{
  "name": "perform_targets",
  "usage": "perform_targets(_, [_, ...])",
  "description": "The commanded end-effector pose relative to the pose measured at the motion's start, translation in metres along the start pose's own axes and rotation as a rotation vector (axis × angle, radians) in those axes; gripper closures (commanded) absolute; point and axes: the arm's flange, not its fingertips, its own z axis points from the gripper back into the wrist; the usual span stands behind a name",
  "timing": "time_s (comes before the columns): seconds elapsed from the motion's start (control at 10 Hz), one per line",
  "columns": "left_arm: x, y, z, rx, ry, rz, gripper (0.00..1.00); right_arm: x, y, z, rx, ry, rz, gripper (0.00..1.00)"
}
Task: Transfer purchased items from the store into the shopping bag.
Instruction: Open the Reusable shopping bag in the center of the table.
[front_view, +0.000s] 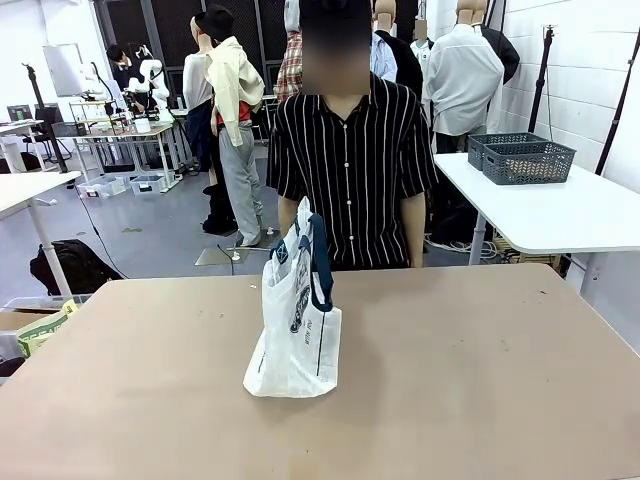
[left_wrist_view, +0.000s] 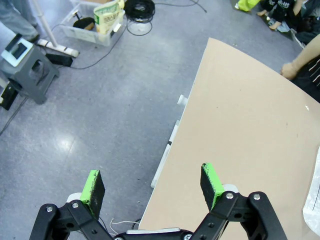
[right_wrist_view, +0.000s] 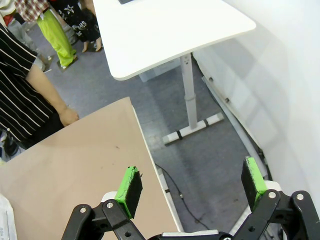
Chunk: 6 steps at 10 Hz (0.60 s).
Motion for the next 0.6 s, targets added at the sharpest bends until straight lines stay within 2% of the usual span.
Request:
perform_targets(0.0, [-0.0005, 0.0009, -0.0008, -0.002, 0.002, -0.016, 0.00, -0.0014, -0.0002, -0.0005, -0.006, 0.008, 0.009, 0.00])
perform_targets(0.5, [-0.0005, 0.0009, -0.0008, -0.002, 0.002, -0.016, 0.00, -0.0014, -0.0002, -0.0005, -0.006, 0.008, 0.009, 0.00])
